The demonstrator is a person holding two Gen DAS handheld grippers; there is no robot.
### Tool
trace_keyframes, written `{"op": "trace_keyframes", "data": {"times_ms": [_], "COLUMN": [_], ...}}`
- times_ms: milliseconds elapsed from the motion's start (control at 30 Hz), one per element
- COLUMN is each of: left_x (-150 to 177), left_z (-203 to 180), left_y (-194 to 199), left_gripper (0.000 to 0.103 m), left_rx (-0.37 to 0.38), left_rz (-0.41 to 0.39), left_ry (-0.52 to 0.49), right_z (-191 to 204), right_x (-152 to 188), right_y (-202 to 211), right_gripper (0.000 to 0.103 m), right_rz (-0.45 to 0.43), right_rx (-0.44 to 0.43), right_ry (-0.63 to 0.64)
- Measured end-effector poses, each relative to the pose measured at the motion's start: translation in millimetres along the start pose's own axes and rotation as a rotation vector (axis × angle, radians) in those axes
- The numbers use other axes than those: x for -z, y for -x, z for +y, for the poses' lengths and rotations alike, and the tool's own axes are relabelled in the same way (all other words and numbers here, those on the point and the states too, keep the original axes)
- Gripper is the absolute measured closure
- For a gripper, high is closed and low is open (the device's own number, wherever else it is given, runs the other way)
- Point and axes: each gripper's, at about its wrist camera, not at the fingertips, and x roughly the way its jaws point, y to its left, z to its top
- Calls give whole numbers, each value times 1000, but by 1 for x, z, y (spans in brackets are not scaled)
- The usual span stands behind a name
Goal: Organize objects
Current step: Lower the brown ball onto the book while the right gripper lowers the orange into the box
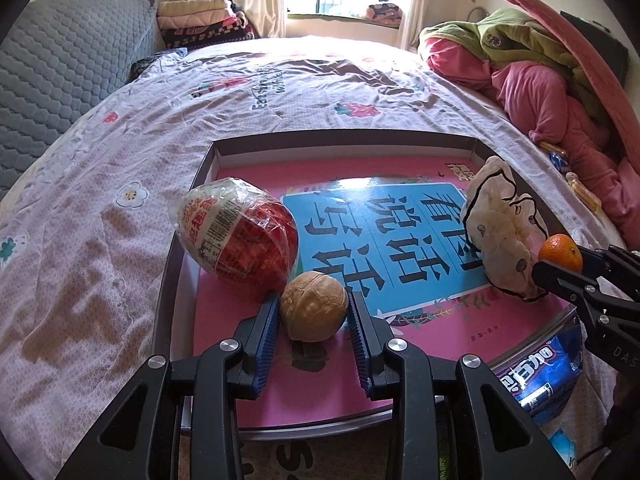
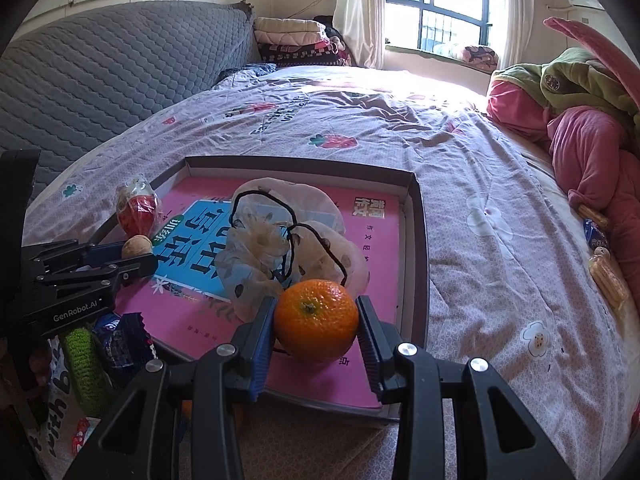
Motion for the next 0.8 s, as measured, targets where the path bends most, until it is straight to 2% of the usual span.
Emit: {"op": "trace_keyframes", "data": {"times_ms": [733, 800], "left_x": [0, 0], "left_z": [6, 6], "left_y": [-2, -2], "left_gripper": [69, 69], "left_rx": [-43, -43], "left_rz": [12, 12], "left_ry": [11, 9], "right_z": [2, 5], "right_x": [1, 1], "right_y": [-9, -8], "right_gripper": [63, 63], "right_rz": [15, 2], "right_rx": [30, 64], "right_ry": [3, 30]}}
